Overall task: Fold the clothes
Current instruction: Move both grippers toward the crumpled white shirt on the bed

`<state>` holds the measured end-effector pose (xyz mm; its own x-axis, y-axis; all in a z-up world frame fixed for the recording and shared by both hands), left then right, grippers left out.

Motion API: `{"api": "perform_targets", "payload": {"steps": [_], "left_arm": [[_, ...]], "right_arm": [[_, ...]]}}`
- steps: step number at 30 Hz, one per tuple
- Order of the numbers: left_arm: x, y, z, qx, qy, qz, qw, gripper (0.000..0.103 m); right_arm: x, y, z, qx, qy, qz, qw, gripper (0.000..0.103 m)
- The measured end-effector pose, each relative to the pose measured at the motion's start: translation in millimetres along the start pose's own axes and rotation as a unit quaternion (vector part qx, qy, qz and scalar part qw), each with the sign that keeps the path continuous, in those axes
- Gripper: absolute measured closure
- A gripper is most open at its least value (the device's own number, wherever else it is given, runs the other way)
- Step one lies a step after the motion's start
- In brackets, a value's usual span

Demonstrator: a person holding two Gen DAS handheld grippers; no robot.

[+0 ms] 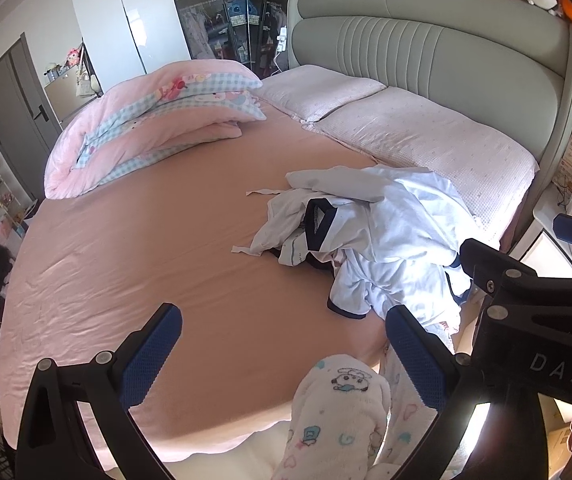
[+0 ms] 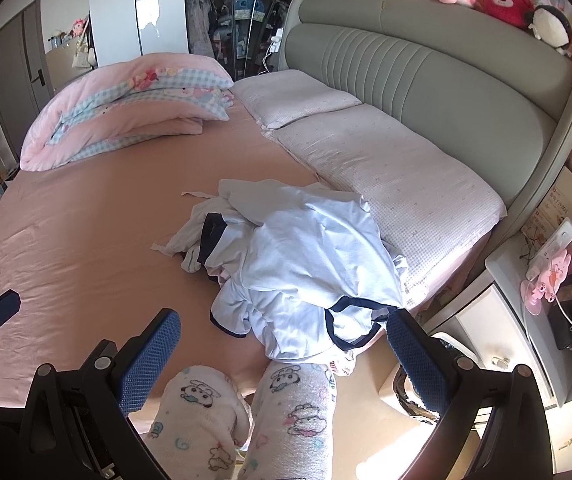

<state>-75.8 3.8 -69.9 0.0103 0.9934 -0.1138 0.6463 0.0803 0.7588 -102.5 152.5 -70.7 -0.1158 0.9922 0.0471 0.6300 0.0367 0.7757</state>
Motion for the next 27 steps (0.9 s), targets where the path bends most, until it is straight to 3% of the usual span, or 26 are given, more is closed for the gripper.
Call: {"api": "perform_targets", "payload": {"steps": [16,27], "left_arm": [[8,-31,-25,-0.012,-0.007,0.004,0.9999,0.000],[13,-65,-24,-0.044,-0.012,-0.002,0.9989,0.000]], "right_arm": [[17,-32,-20,-0.017,-0.012,0.012,1.000,0.000],[29,-65,-15,-0.050,-0.031,0.013,0.998,0.000]]}}
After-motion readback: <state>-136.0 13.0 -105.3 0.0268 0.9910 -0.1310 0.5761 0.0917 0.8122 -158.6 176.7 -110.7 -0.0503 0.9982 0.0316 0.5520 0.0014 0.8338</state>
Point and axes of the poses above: each gripper's, at about its wrist camera, not at the fingertips, and y roughly against the way its jaws point, x to its right, z to its underside, the point moved 7 cm from there along -y, roughly the way its jaws point, and after that the axes turned 2 degrees about y, right-handed, at the moved point
